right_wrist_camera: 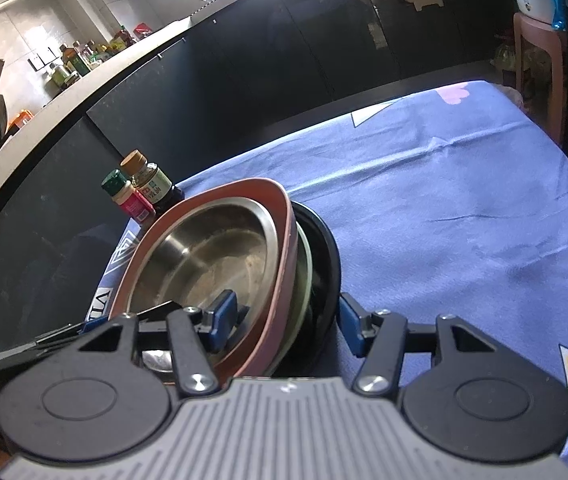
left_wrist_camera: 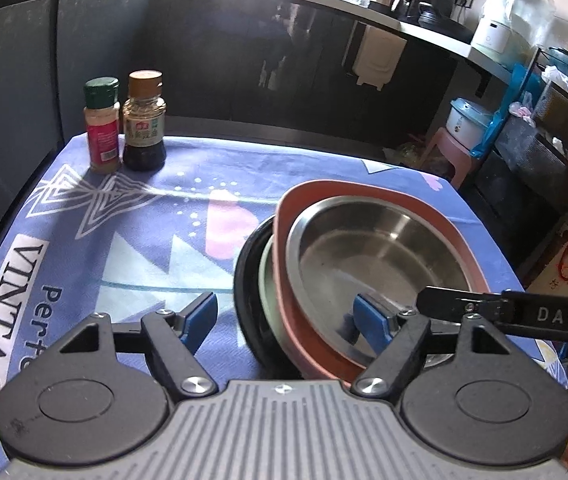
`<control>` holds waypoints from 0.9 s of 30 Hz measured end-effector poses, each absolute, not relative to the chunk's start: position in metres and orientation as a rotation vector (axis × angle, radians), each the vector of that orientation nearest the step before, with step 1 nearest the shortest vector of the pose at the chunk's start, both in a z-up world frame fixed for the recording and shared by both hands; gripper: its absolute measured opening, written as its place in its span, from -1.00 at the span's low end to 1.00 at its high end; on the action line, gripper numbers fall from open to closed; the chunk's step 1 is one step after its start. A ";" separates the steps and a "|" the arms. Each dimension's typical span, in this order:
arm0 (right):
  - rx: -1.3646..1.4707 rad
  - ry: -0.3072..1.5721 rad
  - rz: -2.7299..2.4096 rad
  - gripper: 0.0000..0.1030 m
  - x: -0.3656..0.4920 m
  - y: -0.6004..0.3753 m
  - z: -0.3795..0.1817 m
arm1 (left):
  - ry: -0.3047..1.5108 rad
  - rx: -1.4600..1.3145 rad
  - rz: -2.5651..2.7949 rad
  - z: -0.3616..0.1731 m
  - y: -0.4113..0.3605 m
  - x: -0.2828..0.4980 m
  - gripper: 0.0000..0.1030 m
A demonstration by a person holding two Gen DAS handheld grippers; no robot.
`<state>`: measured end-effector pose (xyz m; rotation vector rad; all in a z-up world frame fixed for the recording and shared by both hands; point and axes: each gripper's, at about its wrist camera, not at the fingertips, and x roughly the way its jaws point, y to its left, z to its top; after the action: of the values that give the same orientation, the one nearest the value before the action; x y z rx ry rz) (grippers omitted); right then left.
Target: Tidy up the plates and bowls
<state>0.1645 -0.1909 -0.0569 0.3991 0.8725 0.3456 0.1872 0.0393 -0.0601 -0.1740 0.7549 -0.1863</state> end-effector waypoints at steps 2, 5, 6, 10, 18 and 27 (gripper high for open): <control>0.397 0.866 0.338 0.03 0.162 -0.192 -0.055 | 0.750 -0.183 -0.184 -0.059 0.042 0.184 0.41; 0.393 0.830 0.328 0.03 0.153 -0.193 -0.046 | 0.733 -0.180 -0.167 -0.053 0.044 0.177 0.45; 0.390 0.812 0.329 0.03 0.149 -0.193 -0.041 | 0.728 -0.178 -0.160 -0.051 0.044 0.174 0.49; 0.357 0.726 0.330 0.13 0.126 -0.193 -0.020 | 0.687 -0.180 -0.154 -0.036 0.043 0.155 0.56; 0.295 0.612 0.339 0.59 0.080 -0.191 0.012 | 0.609 -0.167 -0.134 -0.006 0.037 0.109 0.80; 0.248 0.534 0.290 0.95 0.032 -0.195 0.034 | 0.512 -0.139 -0.073 0.018 0.038 0.050 0.99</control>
<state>0.0324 -0.1947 0.0339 0.2478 0.5339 0.2899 0.0497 0.0381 0.0177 -0.1386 0.5118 -0.0731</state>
